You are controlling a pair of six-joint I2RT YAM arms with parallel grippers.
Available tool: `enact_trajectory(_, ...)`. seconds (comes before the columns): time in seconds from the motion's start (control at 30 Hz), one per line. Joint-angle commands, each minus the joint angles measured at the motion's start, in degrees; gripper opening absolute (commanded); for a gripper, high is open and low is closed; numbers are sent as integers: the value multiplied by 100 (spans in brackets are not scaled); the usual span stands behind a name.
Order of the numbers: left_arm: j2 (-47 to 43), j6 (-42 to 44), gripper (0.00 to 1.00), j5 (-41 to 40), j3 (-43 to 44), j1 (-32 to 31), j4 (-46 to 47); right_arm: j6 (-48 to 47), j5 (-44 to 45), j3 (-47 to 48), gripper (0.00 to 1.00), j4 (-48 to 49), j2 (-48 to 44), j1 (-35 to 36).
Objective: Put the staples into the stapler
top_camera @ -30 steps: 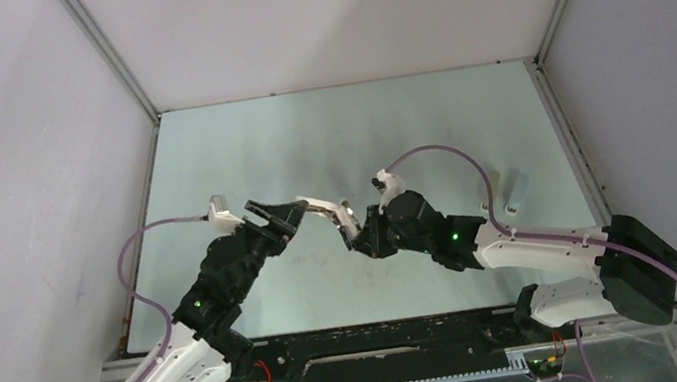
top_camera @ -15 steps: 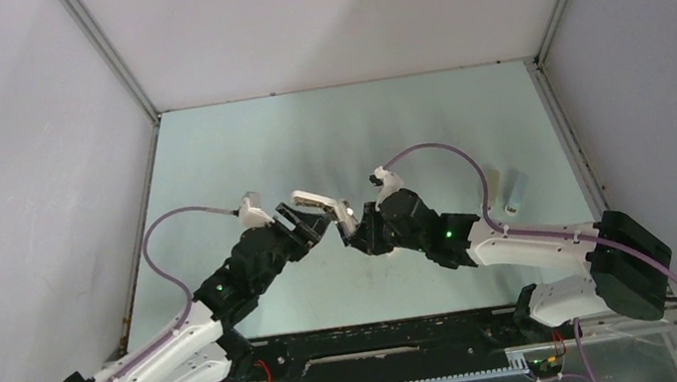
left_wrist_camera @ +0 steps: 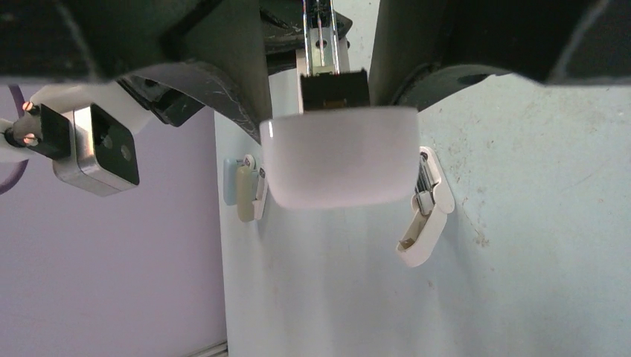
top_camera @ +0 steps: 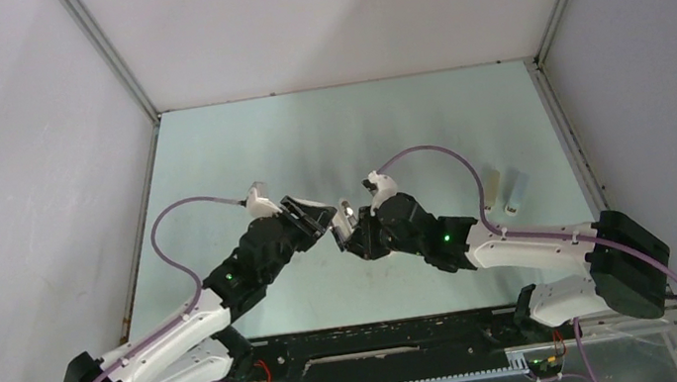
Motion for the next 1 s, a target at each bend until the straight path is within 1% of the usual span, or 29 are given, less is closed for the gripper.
enact_trajectory(0.0,110,38,49,-75,278,-23,167,-186,37,257,0,431,-35,50)
enact_trajectory(0.37,139,59,22,-128,279,-27,12,-459,-115,252,0,598,5,116)
enact_trajectory(0.43,109,72,16,-183,288,-27,-56,-491,-107,253,0,586,8,128)
enact_trajectory(0.47,97,72,13,-214,290,-25,-101,-507,-88,252,2,569,1,130)
enact_trajectory(0.53,52,81,11,-308,304,-27,-226,-546,-42,252,15,536,-13,138)
enact_trajectory(0.63,-5,71,8,-566,358,-19,-581,-629,45,252,41,469,-48,150)
enact_trajectory(0.7,-24,78,7,-781,416,-17,-914,-716,160,252,53,386,-95,158)
enact_trajectory(0.8,-2,172,6,-1162,553,-3,-1311,-949,521,248,64,127,-213,174)
enact_trajectory(0.97,299,363,5,-1659,870,31,-1902,-1283,1318,-78,75,-197,-703,146)
